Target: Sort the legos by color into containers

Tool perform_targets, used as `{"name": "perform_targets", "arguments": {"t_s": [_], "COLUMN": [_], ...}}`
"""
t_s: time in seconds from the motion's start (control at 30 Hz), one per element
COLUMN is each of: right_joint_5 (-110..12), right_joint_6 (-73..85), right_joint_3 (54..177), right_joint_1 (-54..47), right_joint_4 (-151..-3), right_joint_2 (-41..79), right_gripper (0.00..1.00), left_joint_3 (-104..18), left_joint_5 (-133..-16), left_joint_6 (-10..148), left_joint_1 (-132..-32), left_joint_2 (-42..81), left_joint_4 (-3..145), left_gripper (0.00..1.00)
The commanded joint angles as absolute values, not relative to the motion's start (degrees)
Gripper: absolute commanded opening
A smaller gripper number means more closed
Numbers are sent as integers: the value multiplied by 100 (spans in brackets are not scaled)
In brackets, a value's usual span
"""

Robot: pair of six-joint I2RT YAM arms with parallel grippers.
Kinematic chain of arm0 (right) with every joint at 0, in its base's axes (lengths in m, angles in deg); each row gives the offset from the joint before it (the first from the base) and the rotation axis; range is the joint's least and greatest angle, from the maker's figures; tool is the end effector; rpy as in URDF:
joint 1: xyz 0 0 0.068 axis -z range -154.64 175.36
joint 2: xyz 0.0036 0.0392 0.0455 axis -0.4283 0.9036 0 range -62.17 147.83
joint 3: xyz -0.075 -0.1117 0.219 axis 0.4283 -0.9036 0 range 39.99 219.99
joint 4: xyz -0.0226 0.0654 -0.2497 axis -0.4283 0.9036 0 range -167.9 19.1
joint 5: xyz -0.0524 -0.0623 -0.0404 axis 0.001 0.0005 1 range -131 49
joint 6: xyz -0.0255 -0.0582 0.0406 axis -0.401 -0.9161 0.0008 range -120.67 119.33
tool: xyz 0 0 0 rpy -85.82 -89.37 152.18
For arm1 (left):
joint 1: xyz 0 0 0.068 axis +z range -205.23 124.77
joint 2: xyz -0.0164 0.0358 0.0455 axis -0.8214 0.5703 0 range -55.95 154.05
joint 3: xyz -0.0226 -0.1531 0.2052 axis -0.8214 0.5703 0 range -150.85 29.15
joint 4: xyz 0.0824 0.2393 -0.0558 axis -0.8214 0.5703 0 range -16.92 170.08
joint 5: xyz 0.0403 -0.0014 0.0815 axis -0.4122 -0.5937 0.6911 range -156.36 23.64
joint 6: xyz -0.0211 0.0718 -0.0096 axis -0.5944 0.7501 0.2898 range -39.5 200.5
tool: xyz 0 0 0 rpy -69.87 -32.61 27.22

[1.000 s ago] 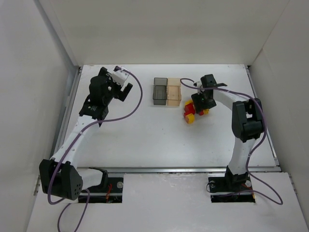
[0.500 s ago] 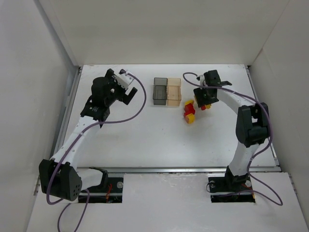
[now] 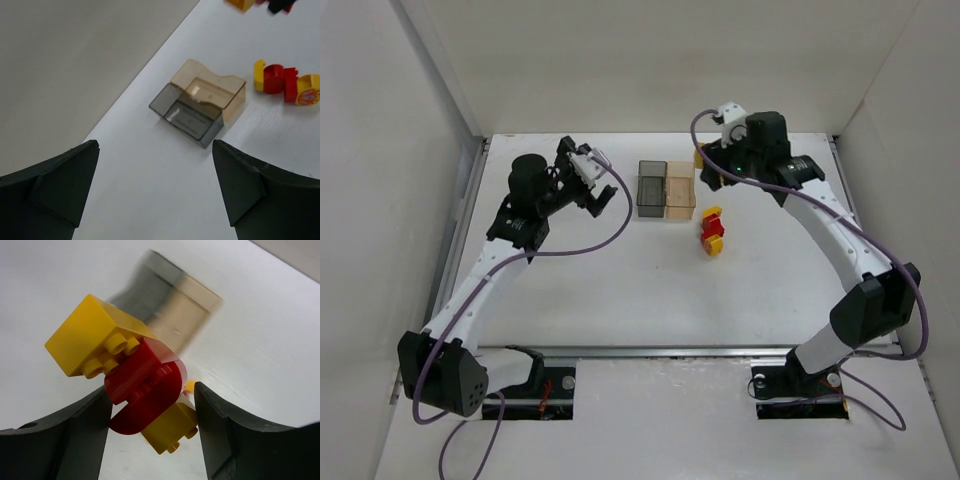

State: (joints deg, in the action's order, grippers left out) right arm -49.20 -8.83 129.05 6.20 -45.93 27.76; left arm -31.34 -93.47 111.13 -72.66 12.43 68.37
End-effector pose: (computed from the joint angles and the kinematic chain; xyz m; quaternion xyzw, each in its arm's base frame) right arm 0.3542 0.1327 0.3432 -0.2401 0.8431 0.1082 0.4689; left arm 0.2849 -0.1198 0.3626 0.4348 0.5794 -0.0924 0.6832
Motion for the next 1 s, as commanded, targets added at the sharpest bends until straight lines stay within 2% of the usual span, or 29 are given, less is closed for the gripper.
{"name": "perform_targets", "arguments": {"t_s": [0.0, 0.13, 0.23, 0.33, 0.47, 0.53, 0.7, 0.87, 0.97], "right_joint_5": [-6189, -7279, -7544, -7545, -7563, -7458, -7237, -7070, -6922], "right_joint_6": [-972, -972, -850, -849, -849, -770, -717, -717, -717], "right_joint_3": [13445, 13570, 13343, 13211, 13210, 13272, 13272, 13272, 13272], "right_joint_1": [-91, -539, -759, -900, -962, -962, -962, -962, -962], "right_joint_4": [-4951, -5179, -5600, -5803, -5751, -5751, -5751, -5751, -5751], "right_joint_2": [2651, 2704, 2626, 2572, 2686, 2739, 2792, 2792, 2844], "right_gripper": [0, 0, 0, 0, 0, 0, 0, 0, 0], "left_joint_3": [-3457, -3773, -4098, -4099, -4291, -4353, -4433, -4652, -4714], "left_joint_5": [-10563, -11433, -11751, -12128, -12778, -13103, -13105, -12877, -12797], "left_joint_6": [11275, 11442, 11442, 11390, 11459, 11609, 11609, 12276, 12277], "left_joint_1": [-7324, -7377, -7377, -7324, -7324, -7324, -7324, -7324, -7263], "left_joint_2": [962, 1172, 1488, 1594, 1647, 1708, 1709, 1709, 1709], "left_joint_4": [5870, 5691, 5902, 5981, 6321, 6665, 7070, 7957, 7959], "left_gripper": [94, 93, 97, 97, 85, 84, 83, 83, 88]}}
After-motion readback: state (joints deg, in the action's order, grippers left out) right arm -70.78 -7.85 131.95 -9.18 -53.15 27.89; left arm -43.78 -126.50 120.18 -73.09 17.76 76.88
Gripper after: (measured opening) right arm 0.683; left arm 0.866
